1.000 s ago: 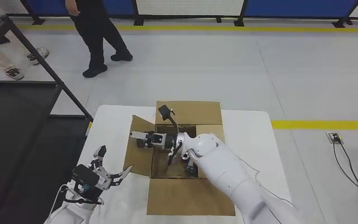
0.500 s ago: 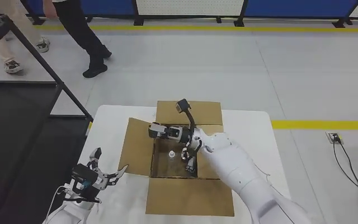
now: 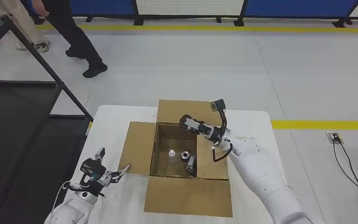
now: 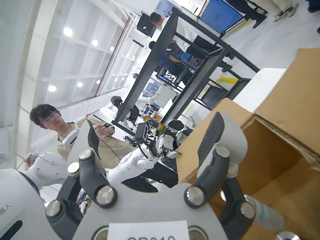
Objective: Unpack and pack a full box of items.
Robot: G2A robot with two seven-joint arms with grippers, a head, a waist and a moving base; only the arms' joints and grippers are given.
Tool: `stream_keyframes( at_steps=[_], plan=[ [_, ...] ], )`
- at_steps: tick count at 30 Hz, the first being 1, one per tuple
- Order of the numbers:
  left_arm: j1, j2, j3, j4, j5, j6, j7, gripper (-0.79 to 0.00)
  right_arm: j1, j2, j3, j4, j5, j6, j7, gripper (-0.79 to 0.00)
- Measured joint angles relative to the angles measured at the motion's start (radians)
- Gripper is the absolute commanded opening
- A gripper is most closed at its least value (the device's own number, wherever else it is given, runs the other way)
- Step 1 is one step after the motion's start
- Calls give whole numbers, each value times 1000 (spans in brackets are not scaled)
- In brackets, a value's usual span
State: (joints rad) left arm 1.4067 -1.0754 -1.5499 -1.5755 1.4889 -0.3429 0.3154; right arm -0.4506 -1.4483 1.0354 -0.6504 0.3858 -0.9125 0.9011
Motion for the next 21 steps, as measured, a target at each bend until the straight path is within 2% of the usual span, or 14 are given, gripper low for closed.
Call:
stream_keyframes(
  at_steps=[7, 11, 14, 17, 21],
  plan=[
    [-25, -3, 17, 27, 2, -4, -3, 0, -157, 101, 189, -184, -218, 66, -140, 0],
    [-34, -3, 19, 31, 0, -9, -7, 0, -299, 151, 307, -382, -317, 179, -174, 0],
    [-43, -4, 26, 40, 8, -14, -18, 0, -383, 171, 361, -506, -376, 281, -191, 0],
    [-55, -4, 36, 55, 20, -14, -27, 0, -432, 183, 400, -569, -407, 354, -206, 0],
    [-68, -6, 43, 74, 21, -11, -27, 0, -466, 190, 410, -597, -430, 388, -225, 0]
  ],
)
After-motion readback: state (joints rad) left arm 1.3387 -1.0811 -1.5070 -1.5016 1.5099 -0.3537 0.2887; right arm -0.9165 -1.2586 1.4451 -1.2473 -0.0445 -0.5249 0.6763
